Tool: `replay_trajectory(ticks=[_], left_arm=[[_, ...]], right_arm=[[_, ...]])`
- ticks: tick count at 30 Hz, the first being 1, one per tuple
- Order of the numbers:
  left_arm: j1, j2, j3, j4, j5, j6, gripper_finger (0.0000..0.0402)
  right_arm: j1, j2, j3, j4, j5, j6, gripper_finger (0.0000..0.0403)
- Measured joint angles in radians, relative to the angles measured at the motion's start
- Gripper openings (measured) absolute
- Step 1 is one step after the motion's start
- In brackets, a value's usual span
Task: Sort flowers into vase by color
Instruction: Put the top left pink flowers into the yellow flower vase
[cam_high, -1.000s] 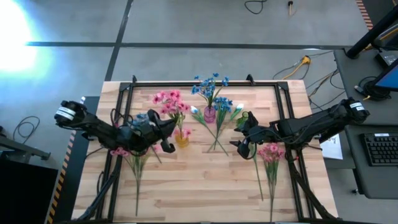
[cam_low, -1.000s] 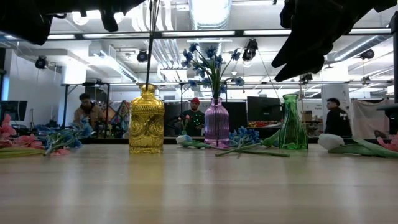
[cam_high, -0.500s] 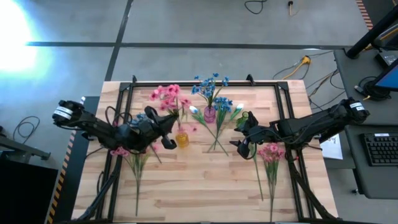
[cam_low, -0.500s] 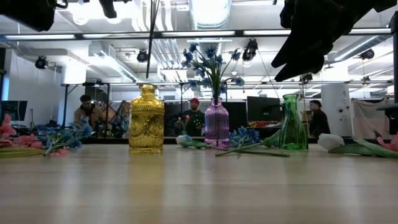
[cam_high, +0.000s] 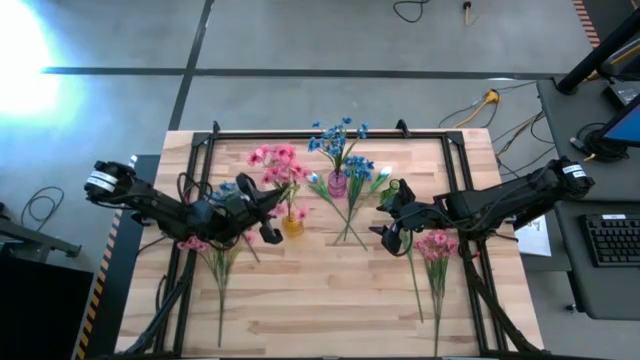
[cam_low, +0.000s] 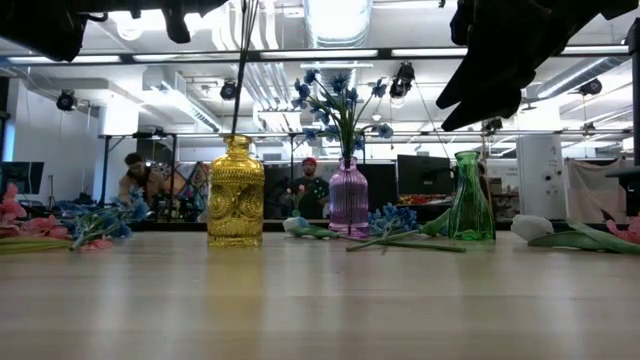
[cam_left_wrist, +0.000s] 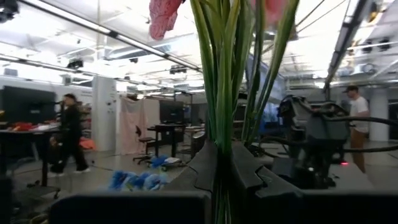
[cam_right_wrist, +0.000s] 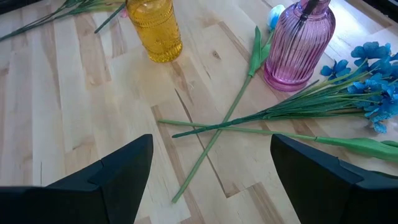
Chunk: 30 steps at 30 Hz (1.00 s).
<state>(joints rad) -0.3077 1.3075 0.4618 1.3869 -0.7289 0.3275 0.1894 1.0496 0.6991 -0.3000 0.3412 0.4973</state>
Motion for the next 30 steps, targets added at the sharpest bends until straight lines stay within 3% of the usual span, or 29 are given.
replay_trajectory(ticks=[30], left_arm=[[0.001, 0.000, 0.000, -0.105, 0.008, 0.022, 0.0000]], right_arm=[[0.000, 0.000, 0.000, 0.003, 0.000, 0.000, 0.0315]])
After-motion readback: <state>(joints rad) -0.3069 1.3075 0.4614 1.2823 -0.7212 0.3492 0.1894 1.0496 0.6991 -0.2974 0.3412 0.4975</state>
